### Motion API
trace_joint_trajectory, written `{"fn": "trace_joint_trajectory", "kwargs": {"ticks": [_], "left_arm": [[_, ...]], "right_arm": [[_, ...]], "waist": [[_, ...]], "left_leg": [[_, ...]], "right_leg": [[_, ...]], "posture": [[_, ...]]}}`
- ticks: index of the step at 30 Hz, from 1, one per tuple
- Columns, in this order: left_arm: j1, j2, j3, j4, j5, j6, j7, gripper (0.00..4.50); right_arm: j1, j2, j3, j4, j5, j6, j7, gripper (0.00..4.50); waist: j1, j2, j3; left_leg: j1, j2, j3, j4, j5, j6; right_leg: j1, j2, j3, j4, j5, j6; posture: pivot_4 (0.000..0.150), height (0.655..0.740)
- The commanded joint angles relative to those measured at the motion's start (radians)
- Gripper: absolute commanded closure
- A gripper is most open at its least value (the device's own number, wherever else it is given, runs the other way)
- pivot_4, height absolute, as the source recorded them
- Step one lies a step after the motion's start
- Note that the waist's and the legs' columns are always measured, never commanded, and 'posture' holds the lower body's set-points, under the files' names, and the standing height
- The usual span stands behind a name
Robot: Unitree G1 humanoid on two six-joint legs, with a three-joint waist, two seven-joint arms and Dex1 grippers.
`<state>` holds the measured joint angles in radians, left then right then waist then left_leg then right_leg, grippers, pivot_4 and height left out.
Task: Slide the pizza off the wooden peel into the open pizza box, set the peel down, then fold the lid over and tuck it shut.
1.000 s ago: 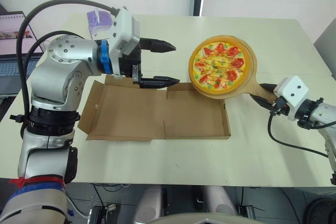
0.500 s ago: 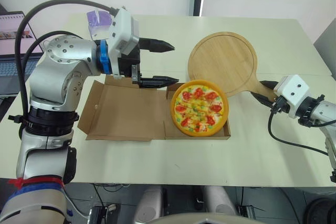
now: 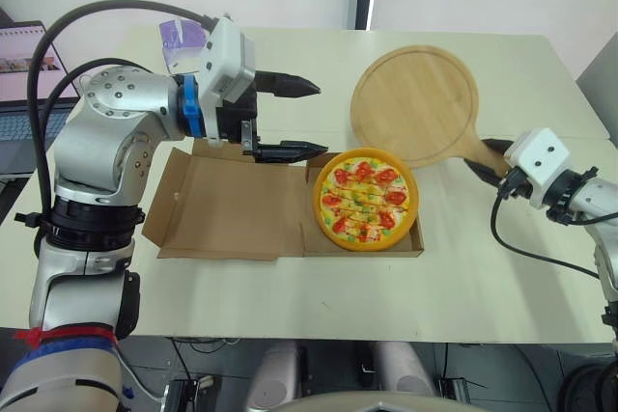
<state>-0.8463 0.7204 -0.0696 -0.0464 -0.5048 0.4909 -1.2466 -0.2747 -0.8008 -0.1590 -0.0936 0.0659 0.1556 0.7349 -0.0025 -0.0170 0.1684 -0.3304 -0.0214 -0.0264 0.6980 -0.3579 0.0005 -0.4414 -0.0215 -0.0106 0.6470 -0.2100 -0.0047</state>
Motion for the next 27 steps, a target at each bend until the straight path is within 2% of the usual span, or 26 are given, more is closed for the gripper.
{"fn": "trace_joint_trajectory", "kwargs": {"ticks": [1, 5, 9, 13, 18, 23, 27], "left_arm": [[-0.004, 0.009, 0.036, -0.015, -0.004, -0.017, 0.002, 0.0], [0.003, 0.012, 0.039, -0.021, -0.004, -0.016, 0.005, 0.0], [0.006, 0.013, 0.04, -0.025, -0.005, -0.014, 0.007, 0.0], [0.013, 0.008, 0.037, -0.037, -0.013, -0.009, 0.005, 0.0], [0.03, -0.011, 0.025, -0.072, -0.042, 0.02, 0.002, 0.0], [0.047, -0.059, 0.009, -0.152, -0.121, 0.088, 0.002, 0.0], [0.039, -0.087, 0.012, -0.178, -0.163, 0.134, 0.015, 0.0]], "right_arm": [[-0.064, 0.005, -0.022, 0.037, -0.039, -0.086, -0.077, 2.88], [-0.112, 0.003, -0.057, 0.086, -0.072, -0.159, -0.152, 2.88], [-0.103, -0.016, -0.09, 0.102, -0.056, -0.154, -0.149, 2.88], [-0.045, -0.009, -0.166, 0.043, 0.023, 0.025, -0.139, 2.88], [0.124, 0.024, -0.29, -0.148, 0.114, 0.36, -0.171, 2.88], [0.289, 0.144, -0.405, -0.37, 0.173, 0.746, -0.286, 2.88], [0.36, 0.207, -0.446, -0.49, 0.201, 0.921, -0.324, 2.88]], "waist": [[0.0, 0.0, 0.0], [0.0, 0.0, 0.0], [0.0, 0.0, 0.0], [0.002, 0.0, 0.0], [0.009, 0.0, 0.0], [0.01, 0.0, 0.0], [0.003, 0.002, -0.001]], "left_leg": [[0.0, 0.0, 0.0, 0.0, 0.0, 0.0], [0.0, 0.0, 0.0, 0.0, 0.0, 0.0], [0.0, 0.0, 0.0, 0.0, 0.0, 0.0], [0.0, 0.0, 0.0, 0.0, 0.0, 0.0], [-0.001, 0.0, -0.001, 0.0, -0.002, 0.004], [-0.001, 0.0, -0.001, 0.0, -0.003, 0.006], [0.0, 0.0, 0.0, 0.001, -0.003, 0.006]], "right_leg": [[0.0, 0.0, 0.0, 0.0, 0.0, 0.0], [0.0, 0.0, 0.0, 0.0, 0.0, 0.0], [0.0, 0.0, 0.0, 0.0, 0.0, 0.0], [0.0, -0.001, 0.0, 0.0, 0.0, 0.0], [0.0, -0.001, 0.0, 0.0, 0.0, 0.0], [0.0, -0.001, 0.0, 0.001, 0.0, 0.0], [0.0, -0.001, 0.001, 0.001, 0.0, 0.0]], "posture": [[0.15, 0.74], [0.15, 0.74], [0.15, 0.74], [0.15, 0.74], [0.15, 0.74], [0.15, 0.74], [0.15, 0.74]]}}
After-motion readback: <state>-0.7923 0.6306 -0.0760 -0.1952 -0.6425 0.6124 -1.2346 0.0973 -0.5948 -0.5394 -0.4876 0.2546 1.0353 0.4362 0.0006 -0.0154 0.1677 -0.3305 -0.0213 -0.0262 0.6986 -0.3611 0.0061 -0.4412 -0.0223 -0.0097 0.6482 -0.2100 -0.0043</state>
